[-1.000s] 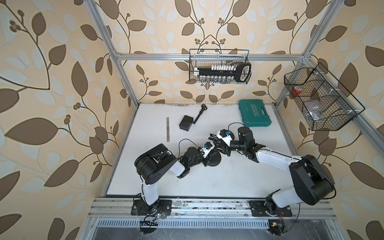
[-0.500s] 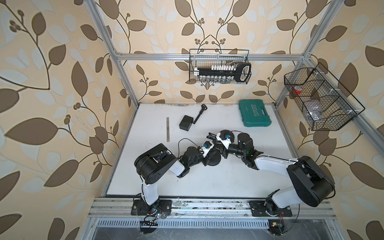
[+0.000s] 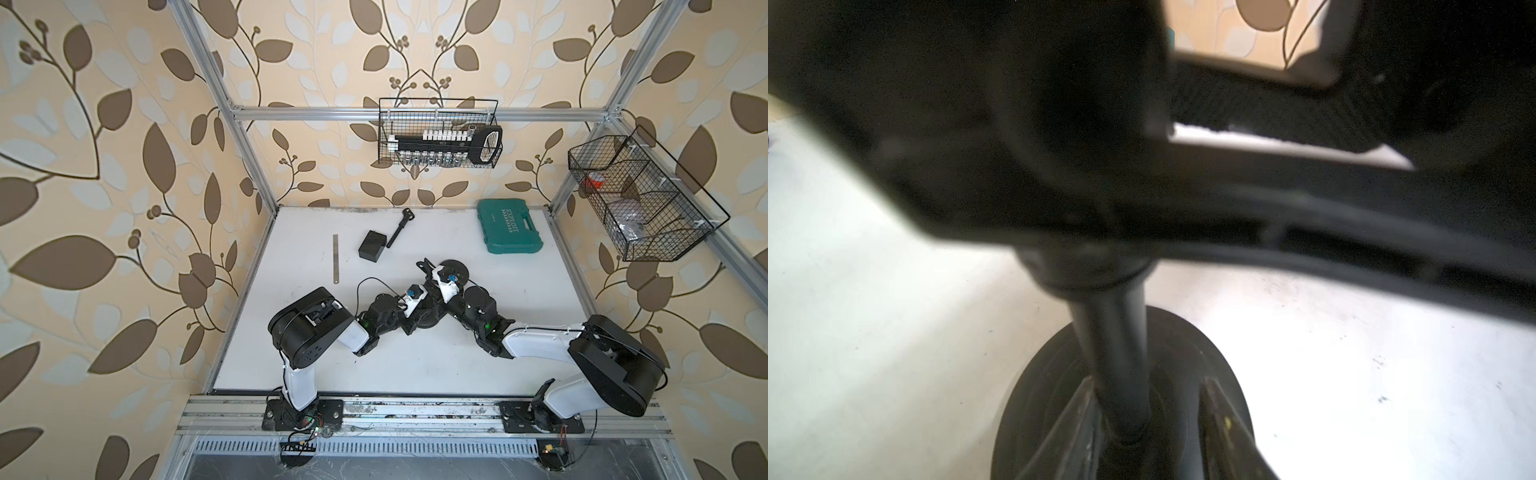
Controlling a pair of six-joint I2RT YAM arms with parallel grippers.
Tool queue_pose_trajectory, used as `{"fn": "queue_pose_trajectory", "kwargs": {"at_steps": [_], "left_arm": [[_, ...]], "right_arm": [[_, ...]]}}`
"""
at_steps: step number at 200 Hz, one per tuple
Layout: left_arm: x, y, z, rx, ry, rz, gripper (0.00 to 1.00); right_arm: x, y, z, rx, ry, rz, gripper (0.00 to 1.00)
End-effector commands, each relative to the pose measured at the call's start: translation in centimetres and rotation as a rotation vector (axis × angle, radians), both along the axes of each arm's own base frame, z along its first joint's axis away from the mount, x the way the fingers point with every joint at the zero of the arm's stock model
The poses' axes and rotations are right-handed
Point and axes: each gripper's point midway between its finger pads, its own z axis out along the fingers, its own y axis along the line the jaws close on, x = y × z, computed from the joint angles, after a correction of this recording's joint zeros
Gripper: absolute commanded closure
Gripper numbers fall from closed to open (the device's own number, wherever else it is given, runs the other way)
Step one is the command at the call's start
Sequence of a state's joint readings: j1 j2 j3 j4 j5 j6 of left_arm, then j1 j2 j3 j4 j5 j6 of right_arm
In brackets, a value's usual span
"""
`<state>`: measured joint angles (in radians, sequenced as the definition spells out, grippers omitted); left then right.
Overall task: Assemble a microphone stand
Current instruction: Screw the microphone stand pole into the microphone stand base.
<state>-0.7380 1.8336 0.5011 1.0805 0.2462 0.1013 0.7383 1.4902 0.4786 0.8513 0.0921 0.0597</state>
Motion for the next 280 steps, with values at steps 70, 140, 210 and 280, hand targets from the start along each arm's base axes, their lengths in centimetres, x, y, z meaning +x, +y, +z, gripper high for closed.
{"fn": "queue_pose_trajectory", "kwargs": {"at_steps": [70,140,210,280], "left_arm": [[3.1,-1.3,3.5,-0.061,-0.108,0.064,0.62],[4.3,-1.3,4.0,-0.059,-0.104,0.111,0.62],[4.2,0.0,4.4,-0.08,-0.091,0.174,0.56],[3.8,0.3,5.4,-0.086,-0.116,0.165,0.6]], "right_arm": [[-2.9,-0.2,-7.2,-0.14,0.173,-0.038,1.0],[-4.3,1.7,-7.6,-0.119,0.197,0.095,1.0],[-5.8,3.0,-7.4,-0.122,0.202,0.218,1.0],[-7.6,4.3,-6.5,-0.091,0.208,0.344,1.0]]}}
